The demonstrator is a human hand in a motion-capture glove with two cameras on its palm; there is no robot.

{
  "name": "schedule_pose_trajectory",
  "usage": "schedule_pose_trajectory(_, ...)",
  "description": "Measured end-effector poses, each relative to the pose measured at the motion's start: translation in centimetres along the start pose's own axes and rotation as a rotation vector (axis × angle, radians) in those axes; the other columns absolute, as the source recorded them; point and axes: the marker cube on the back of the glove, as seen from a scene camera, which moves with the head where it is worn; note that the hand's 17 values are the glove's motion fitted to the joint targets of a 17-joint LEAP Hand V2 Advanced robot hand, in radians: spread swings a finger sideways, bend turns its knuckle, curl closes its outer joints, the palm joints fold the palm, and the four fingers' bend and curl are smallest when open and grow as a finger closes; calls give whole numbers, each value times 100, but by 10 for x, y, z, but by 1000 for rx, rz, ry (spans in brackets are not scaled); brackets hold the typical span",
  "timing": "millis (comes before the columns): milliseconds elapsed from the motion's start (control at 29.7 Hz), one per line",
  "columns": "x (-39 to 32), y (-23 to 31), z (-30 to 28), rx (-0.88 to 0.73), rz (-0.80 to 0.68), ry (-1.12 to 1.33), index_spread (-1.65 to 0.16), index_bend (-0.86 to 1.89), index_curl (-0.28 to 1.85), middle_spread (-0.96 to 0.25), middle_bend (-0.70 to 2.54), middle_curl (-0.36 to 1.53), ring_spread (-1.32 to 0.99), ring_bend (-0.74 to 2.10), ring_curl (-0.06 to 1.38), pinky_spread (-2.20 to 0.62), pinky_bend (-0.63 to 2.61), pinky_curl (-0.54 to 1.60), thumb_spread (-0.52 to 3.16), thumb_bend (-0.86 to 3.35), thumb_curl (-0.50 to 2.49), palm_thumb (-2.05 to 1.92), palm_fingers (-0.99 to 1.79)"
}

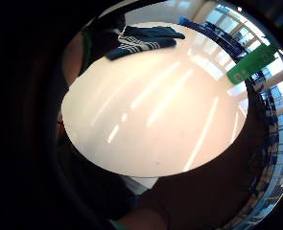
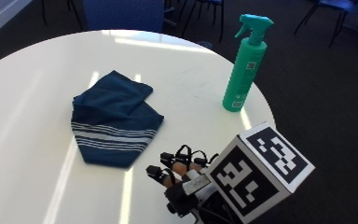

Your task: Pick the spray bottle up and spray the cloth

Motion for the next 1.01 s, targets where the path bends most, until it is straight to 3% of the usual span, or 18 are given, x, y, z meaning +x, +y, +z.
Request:
schedule_pose_trajectory(370, 1, 2, -6, 21, 3, 7, -40, 21, 20, -8, 22, 16, -4, 32, 18, 18, 29, 18, 83, 13, 13, 35, 53)
schedule_pose_trajectory(1009, 7, -2, -3, 34, 29, -6, -45, 17, 27, -10, 18, 25, -4, 30, 23, 21, 24, 26, 102, 1, 21, 39, 53)
